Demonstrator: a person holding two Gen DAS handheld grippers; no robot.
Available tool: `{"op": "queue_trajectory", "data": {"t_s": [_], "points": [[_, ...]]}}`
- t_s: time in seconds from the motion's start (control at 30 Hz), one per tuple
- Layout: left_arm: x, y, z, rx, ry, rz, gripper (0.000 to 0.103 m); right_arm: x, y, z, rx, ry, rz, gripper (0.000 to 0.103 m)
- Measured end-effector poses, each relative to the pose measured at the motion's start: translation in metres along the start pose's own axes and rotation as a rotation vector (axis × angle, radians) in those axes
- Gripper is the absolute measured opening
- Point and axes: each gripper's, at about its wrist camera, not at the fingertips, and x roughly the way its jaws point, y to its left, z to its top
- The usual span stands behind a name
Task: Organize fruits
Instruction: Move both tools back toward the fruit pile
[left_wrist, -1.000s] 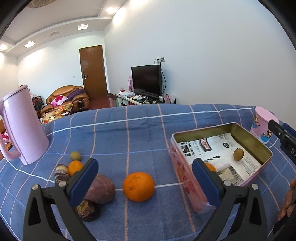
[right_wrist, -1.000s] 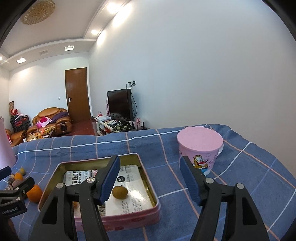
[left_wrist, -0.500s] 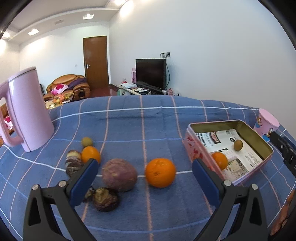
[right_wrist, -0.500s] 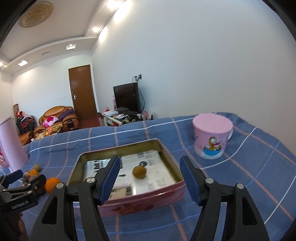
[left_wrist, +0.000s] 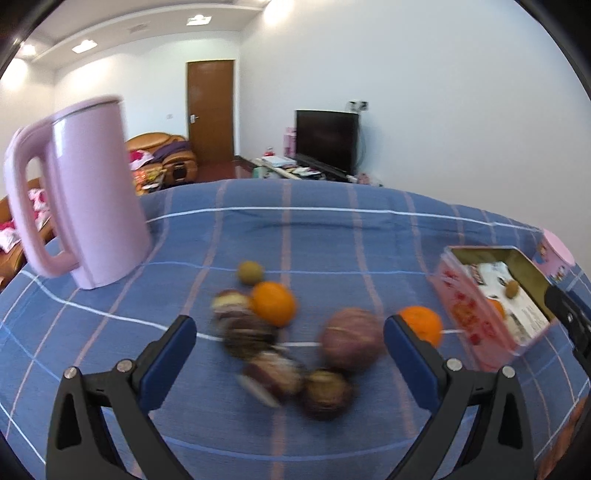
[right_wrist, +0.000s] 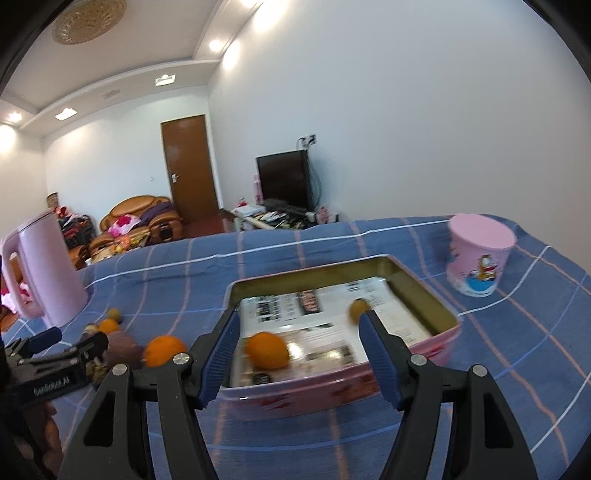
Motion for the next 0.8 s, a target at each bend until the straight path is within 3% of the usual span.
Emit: {"op": "queue_trajectory", "data": {"t_s": [0.47, 0.63, 0.8], "points": [[0.006, 0.09, 0.011, -0.099, 0.002, 0.097, 0.103, 0.028, 0.091, -0.011, -0.143, 0.137, 0.178, 0.068], [0.008, 0.099, 0.012, -0.128, 0.021, 0.093, 0.103, 0.037, 0.119, -0.017, -0.202, 0.195, 0.241, 0.061], [0.007, 0.098, 0.015, -0.112, 0.021, 0.116, 0.103, 0.046, 0.144, -0.027, -0.2, 0.297, 0.369, 0.059]]}}
